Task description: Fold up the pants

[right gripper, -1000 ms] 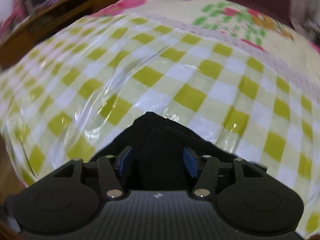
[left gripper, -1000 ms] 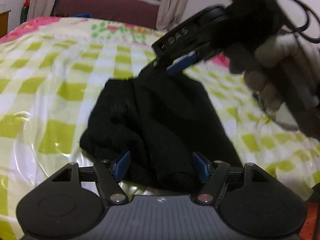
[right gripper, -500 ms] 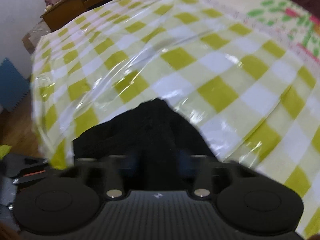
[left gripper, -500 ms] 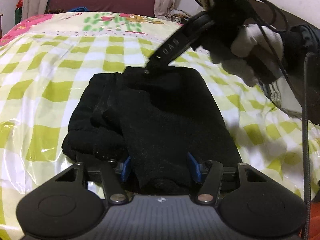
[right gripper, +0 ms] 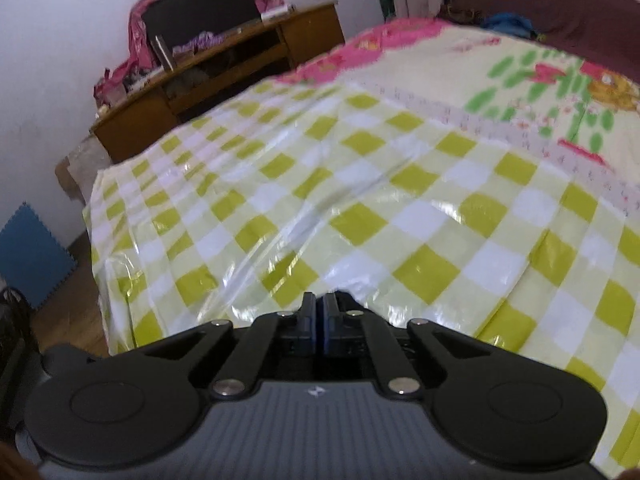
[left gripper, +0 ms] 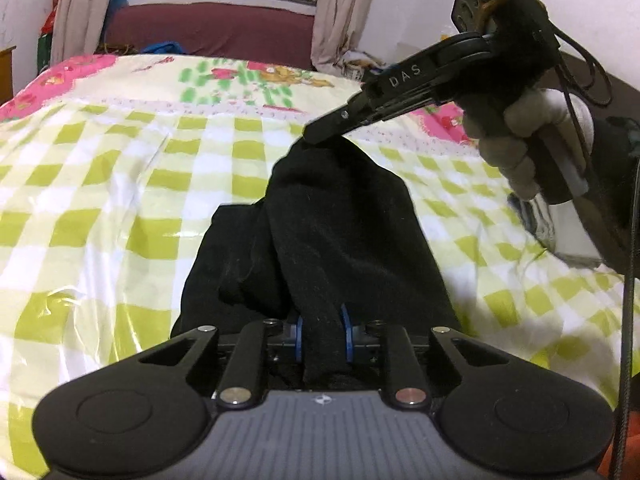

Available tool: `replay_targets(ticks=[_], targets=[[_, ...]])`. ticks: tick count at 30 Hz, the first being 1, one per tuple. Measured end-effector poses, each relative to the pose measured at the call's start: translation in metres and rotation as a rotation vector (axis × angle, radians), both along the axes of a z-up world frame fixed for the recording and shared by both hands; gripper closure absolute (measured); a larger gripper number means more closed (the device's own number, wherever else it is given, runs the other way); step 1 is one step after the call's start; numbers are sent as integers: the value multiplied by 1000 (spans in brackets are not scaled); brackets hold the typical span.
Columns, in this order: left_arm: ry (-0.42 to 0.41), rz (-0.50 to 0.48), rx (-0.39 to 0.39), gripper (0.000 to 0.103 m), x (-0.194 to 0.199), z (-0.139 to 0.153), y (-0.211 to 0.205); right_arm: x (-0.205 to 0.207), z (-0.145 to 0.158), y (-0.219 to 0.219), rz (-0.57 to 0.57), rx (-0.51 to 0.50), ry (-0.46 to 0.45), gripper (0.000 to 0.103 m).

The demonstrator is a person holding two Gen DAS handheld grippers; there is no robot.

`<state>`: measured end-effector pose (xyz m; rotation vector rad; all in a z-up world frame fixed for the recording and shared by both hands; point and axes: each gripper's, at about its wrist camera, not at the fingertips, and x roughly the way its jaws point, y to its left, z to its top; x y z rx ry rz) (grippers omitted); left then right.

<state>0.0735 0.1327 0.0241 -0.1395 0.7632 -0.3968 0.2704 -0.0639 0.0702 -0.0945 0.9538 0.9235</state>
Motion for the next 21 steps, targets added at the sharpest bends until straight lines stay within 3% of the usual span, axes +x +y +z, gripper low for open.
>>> replay_targets(ticks=[3,5,6,10,12,14,17,21], targets=[[38,-8,27,69,4,-20,-10,7,-27,3,1,-67,30,87],[43,-4,56,68,4,-27,-14,11,-42,2,18,-75,62,61],[46,-2,47,67,3,-27,-13,12,-48,0,31,-69,76,55],[73,0,5,54,5,-30,-5,17,-58,-7,59,-9,121,48],[83,2,20,52,8,-34,-8,17,-67,0,41,-55,90,51],[77,10,50,58,9,-34,-14,11,-71,6,67,-61,98,85],[58,2,51,69,3,-25,-15,-8,-55,4,50,-49,69,93],[5,-13,48,71,-6,-5,-12,-26,-13,-24,-21,68,40,94]])
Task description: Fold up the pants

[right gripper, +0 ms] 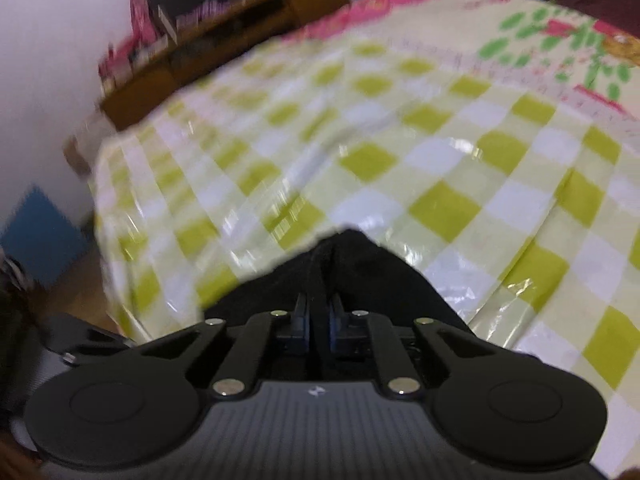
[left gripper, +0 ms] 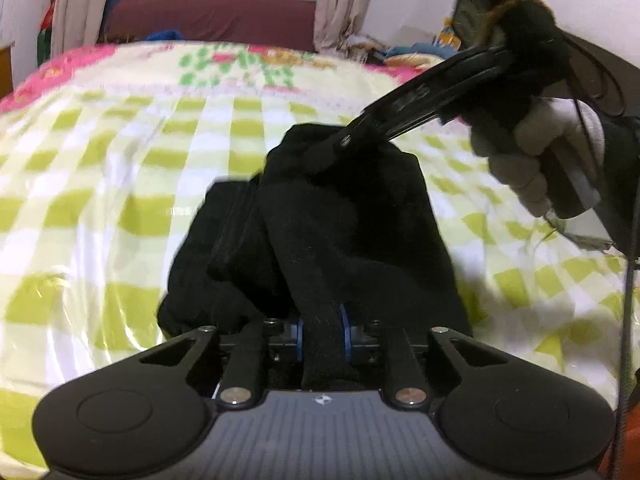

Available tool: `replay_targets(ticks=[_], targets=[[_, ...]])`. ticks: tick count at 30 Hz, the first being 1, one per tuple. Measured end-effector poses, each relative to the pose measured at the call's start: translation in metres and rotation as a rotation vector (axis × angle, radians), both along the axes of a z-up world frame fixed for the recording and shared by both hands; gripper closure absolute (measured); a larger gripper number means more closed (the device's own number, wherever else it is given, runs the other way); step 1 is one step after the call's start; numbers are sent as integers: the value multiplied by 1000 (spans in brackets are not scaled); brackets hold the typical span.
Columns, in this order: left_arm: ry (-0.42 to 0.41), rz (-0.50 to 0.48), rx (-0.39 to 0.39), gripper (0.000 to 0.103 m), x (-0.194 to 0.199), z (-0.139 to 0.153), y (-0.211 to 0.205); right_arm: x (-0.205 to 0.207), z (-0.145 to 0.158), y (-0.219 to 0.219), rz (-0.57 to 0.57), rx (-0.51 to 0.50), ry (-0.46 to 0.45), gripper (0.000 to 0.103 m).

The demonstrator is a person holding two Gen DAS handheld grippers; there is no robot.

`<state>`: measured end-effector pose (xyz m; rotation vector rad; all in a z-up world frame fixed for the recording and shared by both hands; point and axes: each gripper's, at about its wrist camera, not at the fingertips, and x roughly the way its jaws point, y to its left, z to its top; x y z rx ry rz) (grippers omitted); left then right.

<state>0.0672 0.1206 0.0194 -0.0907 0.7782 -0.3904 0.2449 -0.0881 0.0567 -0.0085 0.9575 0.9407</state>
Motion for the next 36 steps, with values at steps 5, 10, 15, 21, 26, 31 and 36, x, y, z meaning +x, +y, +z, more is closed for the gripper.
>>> replay_targets(ticks=[5,10,15,21,26,31,36], targets=[[-91,-19,16,71,-4,34,10,-4,37,-7,-36,76,-40,95],[-98,14,70,71,23,30,33,26,18,20,-97,92,-17,95],[2,69,96,71,61,-16,50,57,-53,46,-173,39,53,95],[17,100,40,62,73,-30,68,72,-89,54,-229,39,62,91],[2,153,101,54,80,-29,78,71,-91,47,-252,12,31,62],[-29,202,206,45,76,-27,69,58,-66,37,-280,50,-55,62],[-63,292,405,46,75,-17,66,30,-19,-5,-330,126,-154,61]])
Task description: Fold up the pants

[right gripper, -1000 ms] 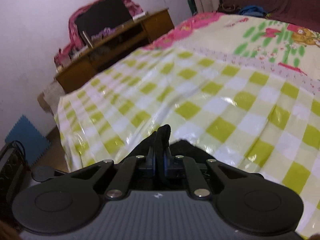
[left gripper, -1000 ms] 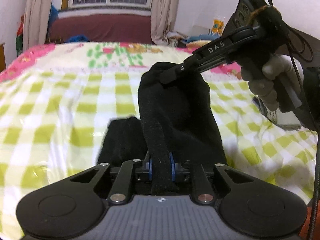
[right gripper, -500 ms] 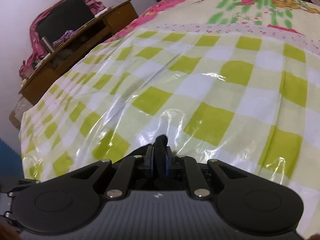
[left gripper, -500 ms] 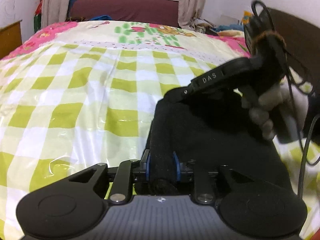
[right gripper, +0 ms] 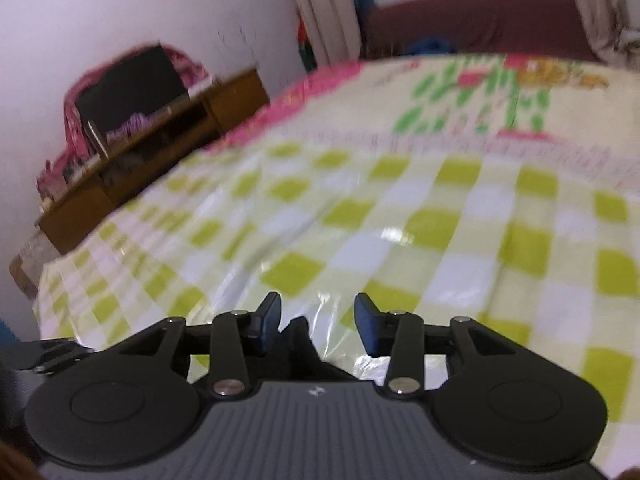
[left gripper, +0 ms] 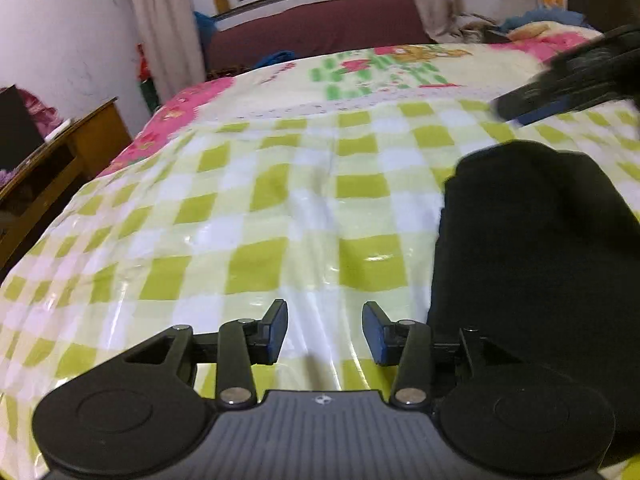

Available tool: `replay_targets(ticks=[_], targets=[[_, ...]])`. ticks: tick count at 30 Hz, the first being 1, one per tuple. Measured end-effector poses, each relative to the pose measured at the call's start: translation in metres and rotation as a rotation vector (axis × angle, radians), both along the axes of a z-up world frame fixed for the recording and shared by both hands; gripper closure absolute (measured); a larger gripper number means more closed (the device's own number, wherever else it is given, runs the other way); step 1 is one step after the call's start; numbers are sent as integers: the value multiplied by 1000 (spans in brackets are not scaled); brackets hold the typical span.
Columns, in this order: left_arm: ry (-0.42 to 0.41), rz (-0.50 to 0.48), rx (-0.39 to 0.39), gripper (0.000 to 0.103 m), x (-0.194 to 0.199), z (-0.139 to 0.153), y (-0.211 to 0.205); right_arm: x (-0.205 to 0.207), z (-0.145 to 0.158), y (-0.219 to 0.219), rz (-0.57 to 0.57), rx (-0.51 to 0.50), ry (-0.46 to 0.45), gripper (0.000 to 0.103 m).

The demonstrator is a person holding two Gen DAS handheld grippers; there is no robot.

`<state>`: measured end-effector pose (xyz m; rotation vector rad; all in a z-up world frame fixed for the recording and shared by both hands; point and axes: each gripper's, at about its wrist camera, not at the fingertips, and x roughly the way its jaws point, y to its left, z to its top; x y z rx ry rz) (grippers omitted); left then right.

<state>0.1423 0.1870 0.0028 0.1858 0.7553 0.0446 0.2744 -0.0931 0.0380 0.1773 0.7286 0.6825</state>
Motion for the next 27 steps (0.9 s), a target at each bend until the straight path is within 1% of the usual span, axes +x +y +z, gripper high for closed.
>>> replay_targets(ticks=[2,3,5,6,8,9,11,12,13,14,15,16,17,19,20,21,22,24,27], targets=[[-40,-3,-51,46,-7,13,3,-21,7,-28,-39,15,1,61],[-68,-13,-56,46,-12,19,1,-32,6,-40,-62,14,2,61],[-117,-72,-68,46,-20,30,-9,-52,-1,-58,-96,-2,12,61],[-124,-109,-80,46,-22,33,-16,-61,-8,-64,-115,-21,30,61],[-108,-173,-82,45,-19,30,-32,-69,-27,-75,-149,-26,95,61],[-94,-198,-62,45,-15,23,-41,-69,-35,-78,-163,-20,125,61],[-43,-216,-11,45,-2,5,-52,-67,-53,-81,-190,6,186,59],[-12,-213,11,43,5,-7,-52,-64,-65,-82,-200,42,237,58],[7,-202,11,39,11,-16,-51,-61,-74,-85,-216,74,275,58],[21,-181,-6,35,16,-21,-46,-59,-79,-88,-238,99,298,58],[27,-165,-37,34,18,-21,-40,-59,-82,-92,-255,129,311,58],[29,-153,-76,34,20,-15,-33,-60,-82,-98,-267,156,320,58],[18,-152,-89,34,20,-9,-30,-63,-83,-104,-278,189,331,58],[-5,-175,-71,33,18,0,-27,-67,-90,-116,-277,269,376,56],[10,-197,-67,33,20,1,-26,-69,-96,-118,-265,310,407,53],[29,-214,-81,33,24,-2,-25,-70,-102,-118,-252,336,434,51],[53,-230,-107,33,29,-5,-23,-70,-109,-116,-239,351,459,49],[72,-240,-156,33,34,-9,-22,-67,-120,-109,-218,380,491,47],[95,-269,-263,33,39,-8,-15,-64,-130,-101,-198,436,506,39]])
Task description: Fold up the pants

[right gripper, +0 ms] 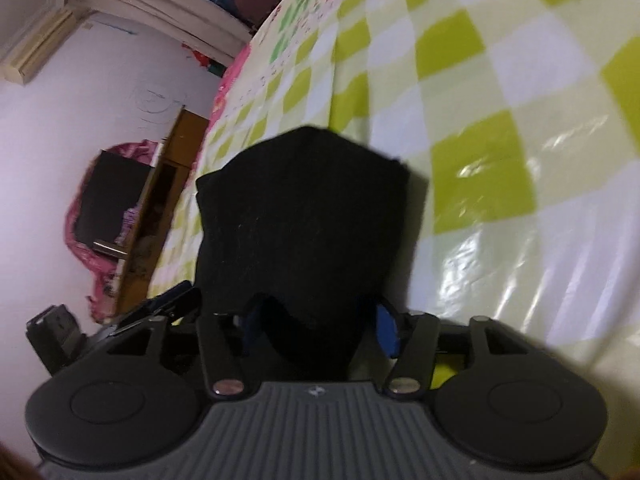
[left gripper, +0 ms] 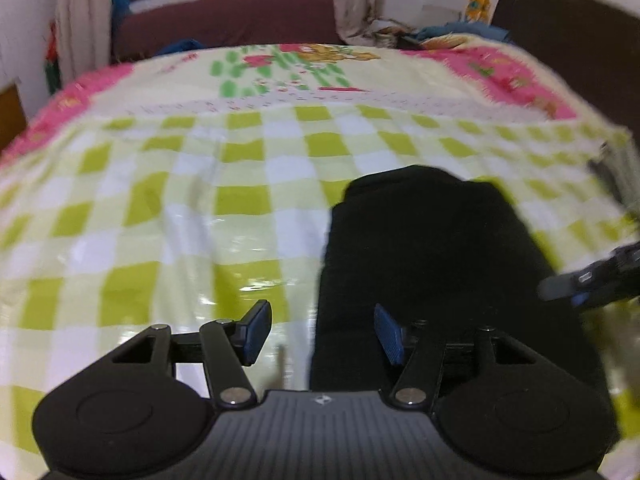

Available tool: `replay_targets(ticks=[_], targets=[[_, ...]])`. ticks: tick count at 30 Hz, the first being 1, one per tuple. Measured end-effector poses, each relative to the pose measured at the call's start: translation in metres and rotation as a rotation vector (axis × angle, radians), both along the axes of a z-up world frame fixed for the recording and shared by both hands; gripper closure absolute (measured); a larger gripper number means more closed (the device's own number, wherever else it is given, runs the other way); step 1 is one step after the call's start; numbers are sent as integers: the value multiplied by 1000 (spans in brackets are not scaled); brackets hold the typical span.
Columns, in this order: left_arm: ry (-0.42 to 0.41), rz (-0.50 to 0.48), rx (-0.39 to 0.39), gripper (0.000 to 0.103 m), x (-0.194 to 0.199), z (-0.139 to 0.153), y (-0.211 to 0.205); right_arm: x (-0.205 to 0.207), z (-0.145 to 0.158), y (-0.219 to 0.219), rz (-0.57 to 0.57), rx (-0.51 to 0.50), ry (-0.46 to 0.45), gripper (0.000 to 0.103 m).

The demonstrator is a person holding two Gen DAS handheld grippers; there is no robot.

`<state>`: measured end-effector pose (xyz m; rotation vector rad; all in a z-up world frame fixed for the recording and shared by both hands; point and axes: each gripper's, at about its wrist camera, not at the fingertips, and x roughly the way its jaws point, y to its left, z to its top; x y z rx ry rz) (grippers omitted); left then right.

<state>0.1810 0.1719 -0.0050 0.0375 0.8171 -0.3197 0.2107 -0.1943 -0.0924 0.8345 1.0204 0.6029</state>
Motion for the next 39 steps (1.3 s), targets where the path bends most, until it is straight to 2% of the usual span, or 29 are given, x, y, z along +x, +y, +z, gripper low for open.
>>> replay_targets(ticks=[2,3,5,6,7,8,9,10,11,12,14,16,20,24,26,28,30,33,37,39], targets=[[16,1,-31,28,3,-3,4,4,-2,8,4,8,-24,27],[28,-3,-40,26,5,-6,5,4,-3,12,-3,12,-30,26],[42,4,-28,15,10,-12,6,3,-4,16,-33,25,-43,27],[41,5,-13,13,13,-16,5,1,-3,17,-36,28,-50,33],[37,8,5,12,15,-19,4,-1,-1,18,-40,8,-50,51],[36,11,16,12,15,-21,2,-1,3,18,-37,-13,-47,62],[42,16,16,13,14,-22,1,-2,5,14,-33,-3,-37,65],[55,24,-4,20,13,-23,0,-3,9,13,-28,6,-33,70],[74,26,-42,31,9,-22,0,-3,14,12,-12,2,-40,72],[85,17,-70,35,4,-22,-3,-3,19,13,3,-8,-49,73],[60,3,-36,39,-7,-18,-12,-2,24,13,29,-17,-57,77],[50,-6,-16,41,-12,-14,-19,-6,26,5,48,-34,-67,78],[84,-31,-53,44,-12,-11,-30,-9,30,-17,30,-67,-63,79],[96,-81,-85,44,-22,-12,-59,-17,47,-47,78,-186,-79,78],[99,-120,-111,43,-27,-13,-75,-20,51,-66,82,-239,-61,74],[102,-129,-114,36,-29,-17,-88,-26,47,-77,87,-286,-26,69],[96,-116,-86,33,-31,-17,-97,-35,47,-78,96,-312,-27,64],[64,-74,-22,33,-35,-5,-99,-49,60,-78,95,-339,-113,61],[-56,26,143,34,-42,25,-95,-58,62,-98,47,-353,-190,61],[-89,57,160,34,-43,39,-99,-61,66,-108,-9,-357,-245,61]])
